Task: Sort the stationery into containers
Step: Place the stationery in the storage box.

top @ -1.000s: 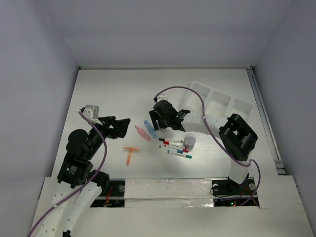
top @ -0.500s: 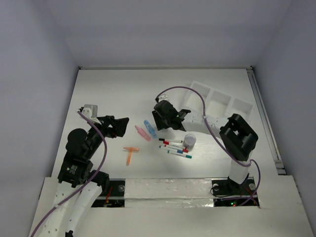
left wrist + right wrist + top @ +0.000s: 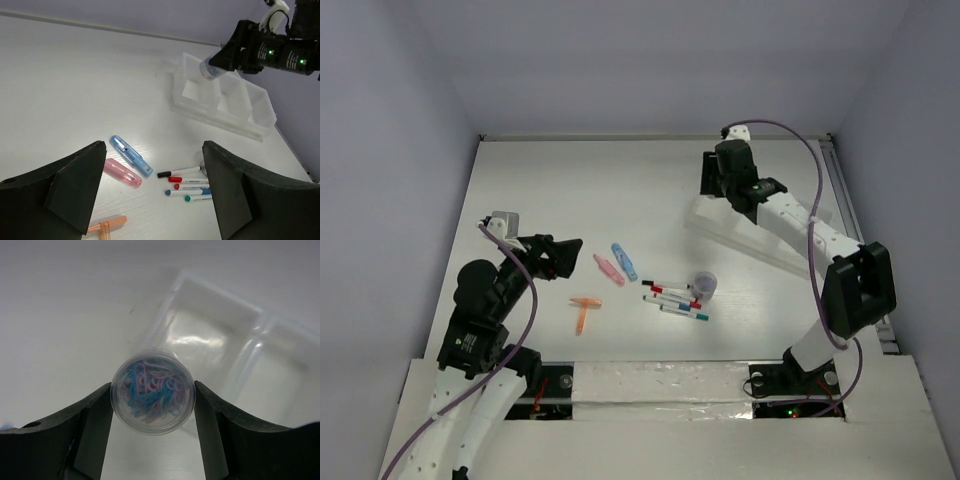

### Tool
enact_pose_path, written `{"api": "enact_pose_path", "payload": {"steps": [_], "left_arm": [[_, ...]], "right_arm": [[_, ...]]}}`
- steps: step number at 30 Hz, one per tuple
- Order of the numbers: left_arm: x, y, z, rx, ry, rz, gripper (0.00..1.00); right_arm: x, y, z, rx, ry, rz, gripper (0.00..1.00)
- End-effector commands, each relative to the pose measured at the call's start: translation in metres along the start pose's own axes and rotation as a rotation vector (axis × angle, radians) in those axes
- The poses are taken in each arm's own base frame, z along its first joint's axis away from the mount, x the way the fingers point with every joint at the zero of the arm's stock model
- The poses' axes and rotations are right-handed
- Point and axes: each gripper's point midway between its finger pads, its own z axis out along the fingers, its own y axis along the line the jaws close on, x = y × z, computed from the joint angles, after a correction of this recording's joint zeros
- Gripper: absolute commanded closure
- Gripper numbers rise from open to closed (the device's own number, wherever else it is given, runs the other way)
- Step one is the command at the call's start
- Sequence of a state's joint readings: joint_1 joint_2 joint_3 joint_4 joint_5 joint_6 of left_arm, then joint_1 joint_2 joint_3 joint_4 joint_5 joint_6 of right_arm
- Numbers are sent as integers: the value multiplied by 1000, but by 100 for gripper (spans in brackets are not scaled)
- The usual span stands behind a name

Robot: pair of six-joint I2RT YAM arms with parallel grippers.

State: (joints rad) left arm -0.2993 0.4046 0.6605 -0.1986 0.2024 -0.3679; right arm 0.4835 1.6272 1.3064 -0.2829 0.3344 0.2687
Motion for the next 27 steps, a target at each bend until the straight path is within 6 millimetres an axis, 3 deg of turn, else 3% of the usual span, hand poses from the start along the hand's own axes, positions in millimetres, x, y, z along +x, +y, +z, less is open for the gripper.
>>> {"api": "enact_pose_path", "payload": {"steps": [1, 2, 5, 9, 14, 20, 22, 25, 26, 27], "left_arm": [[-5, -3, 5, 24, -27, 8, 25], [-5, -3, 5, 23, -25, 8, 25], [-5, -3, 5, 23, -24, 8, 25], [-4, -2, 6, 21, -20, 9, 25], [-3, -1, 7, 18, -16, 8, 25], [-4, 3, 8, -6, -19, 14, 27], [-6, 5, 8, -20, -23, 17, 27], [-7, 5, 8, -20, -23, 17, 27], [-6, 5, 9, -23, -20, 18, 27], [-5, 6, 10, -24, -14, 17, 26]], "right_arm": [[-40, -9, 0, 1, -85, -3, 59], [-50, -18, 3, 21, -98, 7, 59], [-53, -37, 20, 54, -83, 19, 59], [-55, -44, 41, 56, -68, 27, 59], [-44, -53, 62, 82, -20, 19, 59], [-30, -61, 75, 110, 18, 13, 57], [-24, -61, 79, 110, 31, 14, 52], [-17, -64, 86, 112, 49, 19, 32], [-17, -64, 86, 113, 50, 18, 21], [-18, -64, 86, 110, 51, 17, 19]]}}
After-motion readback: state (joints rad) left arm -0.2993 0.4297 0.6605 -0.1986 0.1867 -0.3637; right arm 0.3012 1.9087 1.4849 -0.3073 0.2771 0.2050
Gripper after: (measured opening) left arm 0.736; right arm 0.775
